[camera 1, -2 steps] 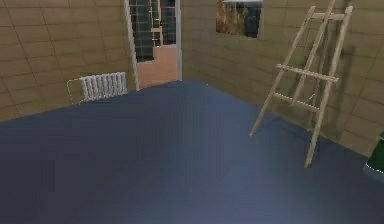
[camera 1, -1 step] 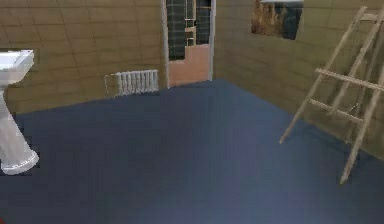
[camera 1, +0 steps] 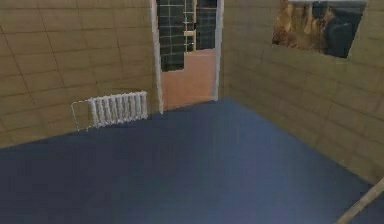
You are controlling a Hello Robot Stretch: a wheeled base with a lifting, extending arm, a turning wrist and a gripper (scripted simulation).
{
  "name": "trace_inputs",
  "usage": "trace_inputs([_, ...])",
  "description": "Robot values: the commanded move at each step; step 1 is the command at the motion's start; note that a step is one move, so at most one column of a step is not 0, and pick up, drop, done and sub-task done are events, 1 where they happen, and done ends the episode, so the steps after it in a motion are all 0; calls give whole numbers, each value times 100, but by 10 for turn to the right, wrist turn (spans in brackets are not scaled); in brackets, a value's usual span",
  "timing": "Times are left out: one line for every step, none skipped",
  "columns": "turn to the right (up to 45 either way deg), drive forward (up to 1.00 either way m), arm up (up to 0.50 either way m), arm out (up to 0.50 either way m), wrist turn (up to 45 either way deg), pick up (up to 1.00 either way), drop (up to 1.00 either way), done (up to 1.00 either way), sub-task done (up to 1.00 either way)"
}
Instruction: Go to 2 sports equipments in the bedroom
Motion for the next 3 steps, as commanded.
trace_inputs([0, 100, 0, 0, 0, 0, 0, 0, 0])
trace_inputs([0, 100, 0, 0, 0, 0, 0, 0, 0])
trace_inputs([0, 100, 0, 0, 0, 0, 0, 0, 0])
